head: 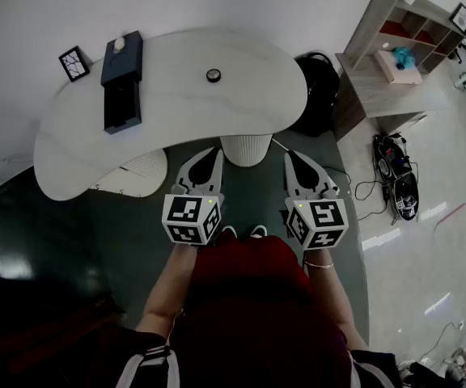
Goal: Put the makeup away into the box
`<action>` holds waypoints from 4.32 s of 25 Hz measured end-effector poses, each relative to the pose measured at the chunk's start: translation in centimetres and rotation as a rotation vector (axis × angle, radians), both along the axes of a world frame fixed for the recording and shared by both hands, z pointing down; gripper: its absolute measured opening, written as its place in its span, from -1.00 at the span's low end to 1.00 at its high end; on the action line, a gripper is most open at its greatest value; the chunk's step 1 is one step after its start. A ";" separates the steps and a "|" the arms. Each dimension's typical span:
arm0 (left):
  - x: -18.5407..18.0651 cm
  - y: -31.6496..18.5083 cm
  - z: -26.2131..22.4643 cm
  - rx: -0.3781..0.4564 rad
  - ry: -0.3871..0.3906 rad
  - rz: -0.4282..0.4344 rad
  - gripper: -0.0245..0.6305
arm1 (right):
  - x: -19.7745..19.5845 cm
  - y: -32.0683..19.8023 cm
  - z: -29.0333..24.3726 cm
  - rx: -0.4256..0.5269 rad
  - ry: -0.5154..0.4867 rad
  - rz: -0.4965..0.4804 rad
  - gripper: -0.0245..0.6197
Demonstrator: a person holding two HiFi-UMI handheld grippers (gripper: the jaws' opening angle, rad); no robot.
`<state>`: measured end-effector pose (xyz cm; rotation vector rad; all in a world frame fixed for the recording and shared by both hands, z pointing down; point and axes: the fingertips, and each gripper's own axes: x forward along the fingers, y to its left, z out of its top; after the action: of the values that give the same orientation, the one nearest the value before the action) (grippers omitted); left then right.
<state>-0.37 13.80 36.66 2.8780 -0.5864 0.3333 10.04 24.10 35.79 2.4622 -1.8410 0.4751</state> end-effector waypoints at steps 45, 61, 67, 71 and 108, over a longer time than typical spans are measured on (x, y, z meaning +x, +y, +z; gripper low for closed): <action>5.5 -8.8 5.0 -0.034 -0.181 -0.165 -0.51 | 6.5 -5.3 0.4 0.026 -0.029 -0.054 -0.88; 11.2 -18.4 11.0 -0.095 -0.307 -0.144 -0.36 | 11.5 -15.5 3.7 -0.061 -0.082 -0.053 -0.88; 12.8 -21.1 12.6 -0.101 -0.339 -0.124 -0.31 | 12.2 -18.2 5.2 -0.100 -0.106 -0.052 -0.88; 13.6 -22.6 13.7 -0.123 -0.358 -0.118 -0.27 | 12.1 -19.9 5.8 -0.116 -0.119 -0.056 -0.88; 18.2 -26.4 17.4 -0.089 -0.573 0.015 -0.20 | 14.8 -25.7 7.7 -0.164 -0.158 -0.026 -0.88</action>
<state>17.88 -12.56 54.11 2.6846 -0.6096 1.1719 24.85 -1.61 43.48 2.3513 -1.8039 0.8062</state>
